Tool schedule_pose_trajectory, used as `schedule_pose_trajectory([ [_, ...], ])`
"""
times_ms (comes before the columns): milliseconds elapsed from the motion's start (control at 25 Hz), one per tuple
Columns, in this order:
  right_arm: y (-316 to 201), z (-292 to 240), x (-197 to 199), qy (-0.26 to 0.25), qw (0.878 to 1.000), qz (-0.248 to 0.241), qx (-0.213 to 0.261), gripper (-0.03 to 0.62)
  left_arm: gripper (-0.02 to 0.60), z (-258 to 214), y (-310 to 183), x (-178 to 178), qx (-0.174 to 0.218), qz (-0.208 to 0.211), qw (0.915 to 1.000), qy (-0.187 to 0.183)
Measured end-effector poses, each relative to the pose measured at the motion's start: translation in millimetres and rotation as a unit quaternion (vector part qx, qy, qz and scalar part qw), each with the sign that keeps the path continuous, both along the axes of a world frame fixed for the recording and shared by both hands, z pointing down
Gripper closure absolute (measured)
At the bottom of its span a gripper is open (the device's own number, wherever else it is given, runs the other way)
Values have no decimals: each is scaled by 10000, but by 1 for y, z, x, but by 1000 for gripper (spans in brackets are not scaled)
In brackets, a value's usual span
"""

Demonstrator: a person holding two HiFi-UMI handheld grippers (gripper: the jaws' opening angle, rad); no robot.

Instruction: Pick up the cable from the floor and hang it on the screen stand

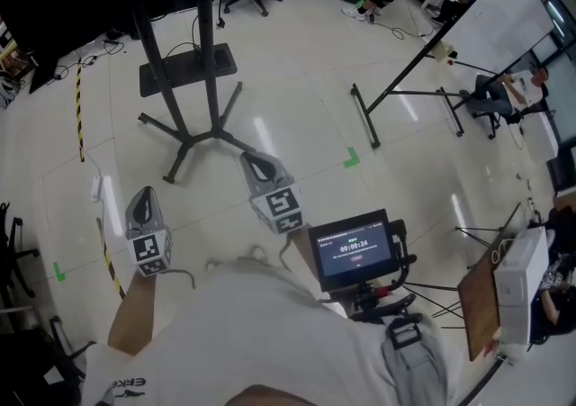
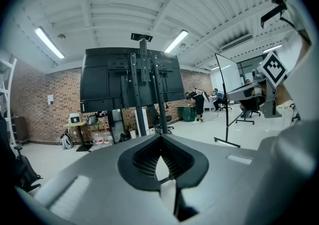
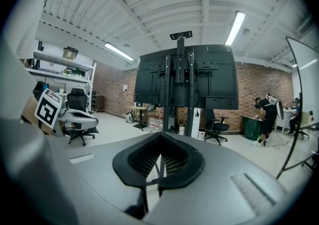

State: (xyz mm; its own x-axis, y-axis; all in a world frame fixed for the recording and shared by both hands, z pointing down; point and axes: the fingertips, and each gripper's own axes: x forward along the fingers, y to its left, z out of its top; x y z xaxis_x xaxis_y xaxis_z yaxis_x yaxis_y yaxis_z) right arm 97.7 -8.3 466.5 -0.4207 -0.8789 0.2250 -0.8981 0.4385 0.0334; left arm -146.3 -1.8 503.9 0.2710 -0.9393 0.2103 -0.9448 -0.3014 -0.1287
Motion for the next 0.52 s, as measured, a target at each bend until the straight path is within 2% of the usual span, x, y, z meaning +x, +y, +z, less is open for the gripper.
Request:
schedule_pose_trajectory([
  [520, -3, -3, 0, 42, 10000, -23, 72, 583, 580, 0, -3, 4, 49, 66, 9999, -60],
])
